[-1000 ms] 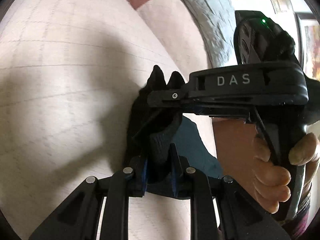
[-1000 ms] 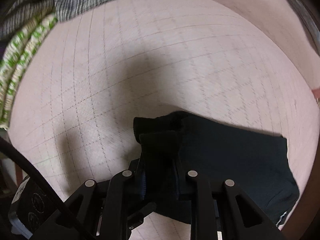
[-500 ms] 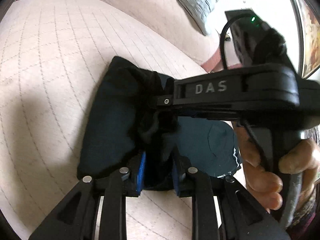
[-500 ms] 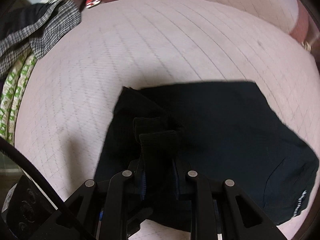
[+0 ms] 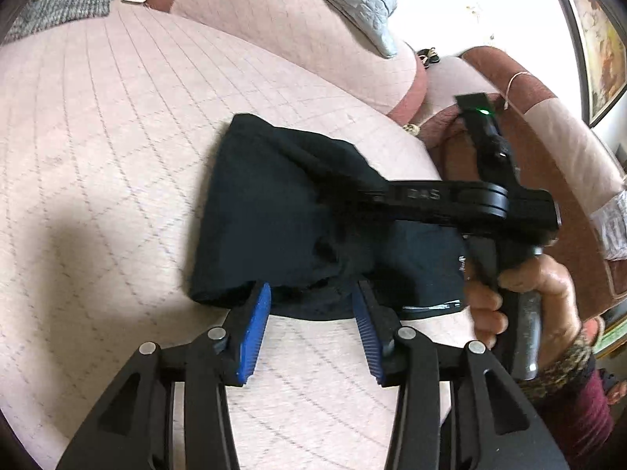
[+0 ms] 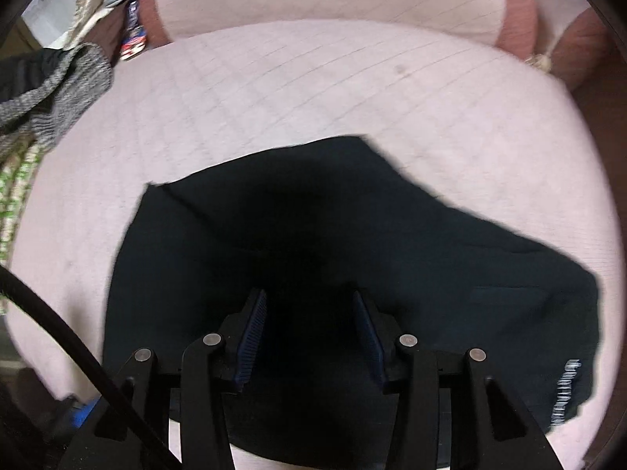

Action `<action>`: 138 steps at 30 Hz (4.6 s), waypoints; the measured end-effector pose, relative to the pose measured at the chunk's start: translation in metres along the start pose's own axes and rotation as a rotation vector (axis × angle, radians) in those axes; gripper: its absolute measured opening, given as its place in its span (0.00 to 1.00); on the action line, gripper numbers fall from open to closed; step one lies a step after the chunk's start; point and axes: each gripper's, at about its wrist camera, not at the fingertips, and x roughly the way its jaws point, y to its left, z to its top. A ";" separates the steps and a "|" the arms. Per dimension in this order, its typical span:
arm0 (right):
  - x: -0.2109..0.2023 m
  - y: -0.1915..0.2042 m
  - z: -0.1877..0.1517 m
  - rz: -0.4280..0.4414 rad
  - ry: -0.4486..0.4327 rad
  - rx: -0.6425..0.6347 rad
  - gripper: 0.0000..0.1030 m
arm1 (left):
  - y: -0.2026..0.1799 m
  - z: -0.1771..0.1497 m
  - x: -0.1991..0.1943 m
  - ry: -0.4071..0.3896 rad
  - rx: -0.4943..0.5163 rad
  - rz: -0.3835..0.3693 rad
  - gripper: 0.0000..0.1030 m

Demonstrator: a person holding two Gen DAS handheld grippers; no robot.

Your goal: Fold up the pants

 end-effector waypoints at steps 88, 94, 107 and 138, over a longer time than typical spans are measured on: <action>-0.063 -0.105 -0.101 0.333 -0.325 0.487 0.34 | -0.076 -0.006 0.005 -0.024 0.327 0.230 0.59; -0.099 -0.158 -0.138 0.215 -0.480 0.633 0.40 | -0.118 -0.020 0.011 0.000 0.471 0.260 0.60; -0.111 -0.220 -0.170 0.233 -0.548 0.822 0.47 | -0.164 -0.033 0.046 0.079 0.632 0.317 0.60; -0.080 -0.263 -0.186 0.154 -0.457 1.043 0.58 | -0.208 0.021 0.125 0.214 0.670 0.194 0.61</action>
